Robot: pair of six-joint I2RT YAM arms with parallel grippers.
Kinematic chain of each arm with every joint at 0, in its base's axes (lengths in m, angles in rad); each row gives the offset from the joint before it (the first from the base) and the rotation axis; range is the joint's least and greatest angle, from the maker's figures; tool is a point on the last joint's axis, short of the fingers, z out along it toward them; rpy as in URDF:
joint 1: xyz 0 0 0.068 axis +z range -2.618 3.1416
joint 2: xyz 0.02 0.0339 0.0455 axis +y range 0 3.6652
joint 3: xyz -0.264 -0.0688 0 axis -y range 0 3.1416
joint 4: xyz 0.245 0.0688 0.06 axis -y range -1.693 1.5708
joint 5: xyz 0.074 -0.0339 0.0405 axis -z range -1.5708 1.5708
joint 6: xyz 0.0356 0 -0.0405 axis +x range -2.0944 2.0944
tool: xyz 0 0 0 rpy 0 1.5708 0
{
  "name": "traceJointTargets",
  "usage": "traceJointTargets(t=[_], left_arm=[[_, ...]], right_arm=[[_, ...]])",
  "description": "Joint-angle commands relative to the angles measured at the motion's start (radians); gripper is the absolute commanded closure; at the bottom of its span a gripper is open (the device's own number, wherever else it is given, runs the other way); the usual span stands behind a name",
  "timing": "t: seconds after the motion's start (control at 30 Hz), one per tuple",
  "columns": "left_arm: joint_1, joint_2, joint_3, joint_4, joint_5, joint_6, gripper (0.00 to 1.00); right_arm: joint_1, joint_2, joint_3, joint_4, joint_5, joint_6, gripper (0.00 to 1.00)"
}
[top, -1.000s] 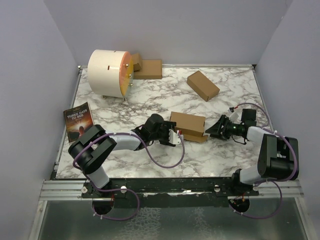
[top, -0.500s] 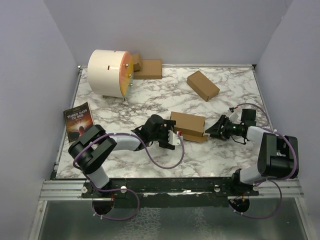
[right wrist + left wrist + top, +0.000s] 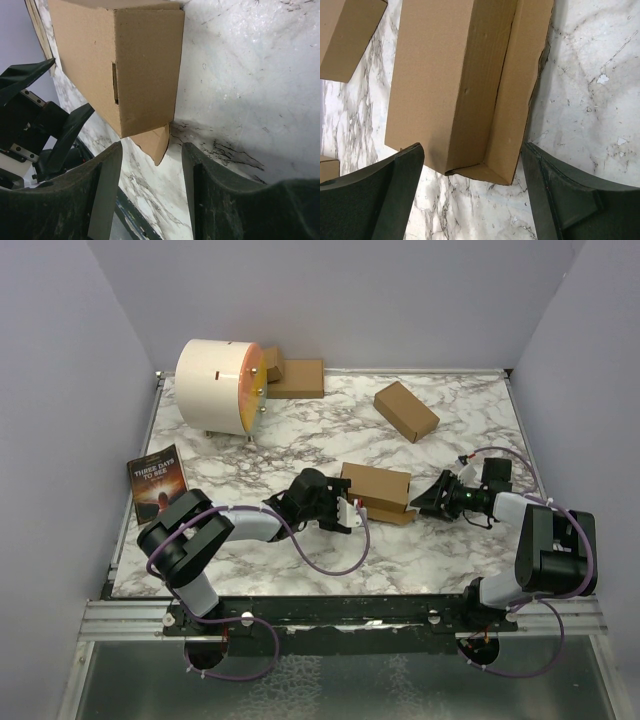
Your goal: Fold the paper box
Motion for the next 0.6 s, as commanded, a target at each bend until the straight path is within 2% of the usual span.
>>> traceJointTargets(t=[0.0, 0.57], left_arm=[[0.0, 0.011, 0.01, 0.02, 0.001, -0.027, 0.21], [-0.01, 0.036, 0.043, -0.019, 0.031, -0.069, 0.34]], right_arm=[[-0.002, -0.013, -0.006, 0.016, 0.01, -0.001, 0.49], [-0.002, -0.012, 0.001, 0.014, 0.006, 0.003, 0.52]])
